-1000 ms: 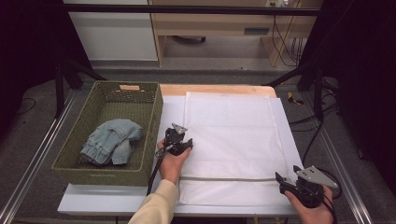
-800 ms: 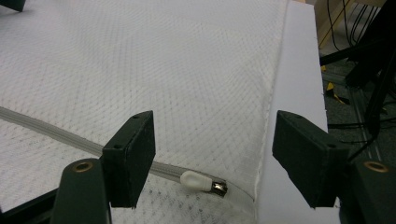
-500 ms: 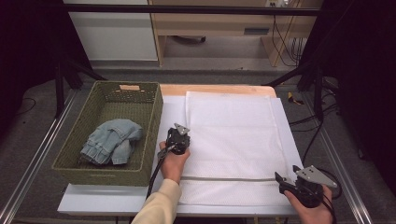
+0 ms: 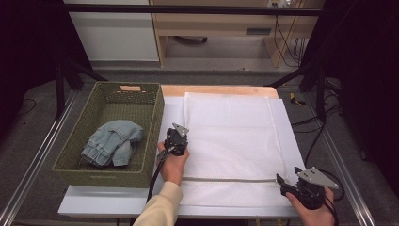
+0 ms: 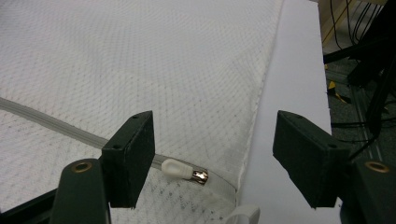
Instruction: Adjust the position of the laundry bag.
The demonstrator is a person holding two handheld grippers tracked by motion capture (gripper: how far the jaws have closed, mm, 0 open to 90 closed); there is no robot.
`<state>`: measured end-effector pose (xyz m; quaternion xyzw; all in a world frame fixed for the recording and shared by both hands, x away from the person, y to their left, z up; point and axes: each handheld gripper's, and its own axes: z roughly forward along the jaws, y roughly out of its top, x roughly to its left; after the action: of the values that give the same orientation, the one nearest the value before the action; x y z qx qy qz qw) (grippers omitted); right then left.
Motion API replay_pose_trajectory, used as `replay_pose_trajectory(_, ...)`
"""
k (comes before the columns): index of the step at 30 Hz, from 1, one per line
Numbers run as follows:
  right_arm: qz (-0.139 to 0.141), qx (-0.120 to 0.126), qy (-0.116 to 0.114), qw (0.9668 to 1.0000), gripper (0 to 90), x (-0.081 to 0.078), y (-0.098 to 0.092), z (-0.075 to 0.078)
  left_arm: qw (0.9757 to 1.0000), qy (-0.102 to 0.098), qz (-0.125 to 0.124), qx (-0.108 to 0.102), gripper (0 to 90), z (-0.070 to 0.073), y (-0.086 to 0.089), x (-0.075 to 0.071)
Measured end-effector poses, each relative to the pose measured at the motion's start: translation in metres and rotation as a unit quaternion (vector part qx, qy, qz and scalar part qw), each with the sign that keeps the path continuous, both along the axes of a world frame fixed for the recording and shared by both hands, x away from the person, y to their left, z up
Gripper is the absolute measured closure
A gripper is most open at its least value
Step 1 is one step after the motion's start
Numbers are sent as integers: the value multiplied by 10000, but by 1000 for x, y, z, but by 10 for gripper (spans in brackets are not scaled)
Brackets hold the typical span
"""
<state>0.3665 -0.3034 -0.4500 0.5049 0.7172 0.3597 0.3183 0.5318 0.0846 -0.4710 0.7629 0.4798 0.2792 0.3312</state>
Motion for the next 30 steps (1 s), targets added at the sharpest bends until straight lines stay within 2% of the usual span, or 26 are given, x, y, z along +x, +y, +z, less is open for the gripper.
replay_pose_trajectory(8, 13, -10, 22, 10000, 294, 0, 1, 0, 9997, -83, 80, 216, 899, 4, 10, -3)
replay_pose_trajectory(12, 15, -19, 21, 10000, 290, 0, 1, 0, 9998, -124, 84, 165, 885, 4, 16, -3)
replay_pose_trajectory(14, 9, -16, 23, 10000, 283, 0, 1, 0, 9997, -202, 94, 120, 827, 5, 17, -3)
replay_pose_trajectory(17, 3, -15, 33, 10000, 265, 1, 0, 0, 9993, -358, 123, -7, 672, 9, 17, -5)
replay_pose_trajectory(20, -38, -30, 4, 10000, 232, 1, 0, 0, 9989, -427, 81, -174, 519, 15, 17, -10)
replay_pose_trajectory(24, -127, -15, -34, 9999, 191, 1, -1, 1, 9980, -340, -118, -522, 372, 22, 17, -16)
replay_pose_trajectory(28, -183, 29, -63, 9998, 156, 1, -3, 1, 9965, -273, -493, -625, 286, 29, 12, -27)
replay_pose_trajectory(30, -156, 44, -81, 9998, 146, 1, -4, 1, 9948, -322, -632, -737, 276, 33, 9, -35)
